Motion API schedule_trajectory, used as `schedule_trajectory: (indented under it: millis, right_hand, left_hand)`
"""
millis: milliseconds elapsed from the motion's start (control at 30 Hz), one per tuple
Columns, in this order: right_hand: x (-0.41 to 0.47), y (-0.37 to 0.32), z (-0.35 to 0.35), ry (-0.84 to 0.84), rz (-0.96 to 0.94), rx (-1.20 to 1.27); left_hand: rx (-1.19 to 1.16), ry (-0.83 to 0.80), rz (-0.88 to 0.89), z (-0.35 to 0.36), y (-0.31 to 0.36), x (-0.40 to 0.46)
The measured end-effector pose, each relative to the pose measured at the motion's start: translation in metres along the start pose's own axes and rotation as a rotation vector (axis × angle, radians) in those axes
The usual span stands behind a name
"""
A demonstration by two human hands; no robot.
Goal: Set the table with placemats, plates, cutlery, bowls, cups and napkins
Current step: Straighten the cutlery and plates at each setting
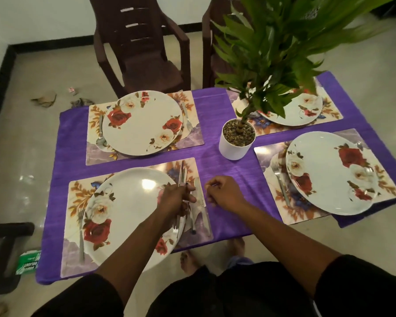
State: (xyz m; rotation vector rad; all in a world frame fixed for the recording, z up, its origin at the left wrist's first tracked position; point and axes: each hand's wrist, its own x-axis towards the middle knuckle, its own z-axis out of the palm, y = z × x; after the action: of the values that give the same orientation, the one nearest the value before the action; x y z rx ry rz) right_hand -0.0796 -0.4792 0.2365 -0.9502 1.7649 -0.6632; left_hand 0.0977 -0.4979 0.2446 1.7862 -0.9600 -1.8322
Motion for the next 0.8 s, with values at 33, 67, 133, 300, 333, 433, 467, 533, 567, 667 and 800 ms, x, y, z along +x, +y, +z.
schedule_trajectory:
  millis: [33,67,133,300,333,433,467,533,567,667,800]
  right_hand:
    - [-0.002,-0.005,-0.003,-0.006,0.02,0.071]
    - [-0.003,-0.009,-0.005,-0.009,0.031,0.125]
    - [-0.004,-0.015,-0.011,-0.011,0.04,0.209]
    - [-0.013,-0.013,-0.045,-0.028,0.007,0.437]
    - [-0.015,-0.01,-0.053,-0.031,-0.004,0.438]
    - [-0.015,-0.003,-0.082,-0.042,-0.015,0.414]
    - [-0.014,0.0,-0.095,-0.043,-0.017,0.41]
    - [-0.012,0.003,-0.117,-0.043,-0.027,0.373]
    - [-0.011,0.005,-0.128,-0.032,-0.039,0.347]
    - [-0.011,0.016,-0.163,-0.025,-0.043,0.292]
    - [-0.009,0.035,-0.216,0.02,-0.028,0.222]
  left_hand:
    - [0.003,-0.038,-0.003,0.005,0.003,-0.001]
    - [0.001,-0.082,-0.008,0.01,0.007,-0.003]
    - [-0.034,-0.181,-0.019,0.022,0.015,-0.006]
    - [-0.095,-0.38,-0.018,0.059,0.035,-0.018]
    - [-0.105,-0.42,-0.013,0.067,0.037,-0.02]
    - [-0.124,-0.526,-0.002,0.088,0.04,-0.023]
    - [-0.115,-0.549,0.0,0.1,0.041,-0.023]
    - [-0.094,-0.582,-0.003,0.115,0.043,-0.022]
    - [-0.09,-0.595,-0.01,0.125,0.043,-0.022]
    - [-0.095,-0.593,-0.026,0.158,0.043,-0.024]
    - [-0.12,-0.549,-0.038,0.209,0.04,-0.028]
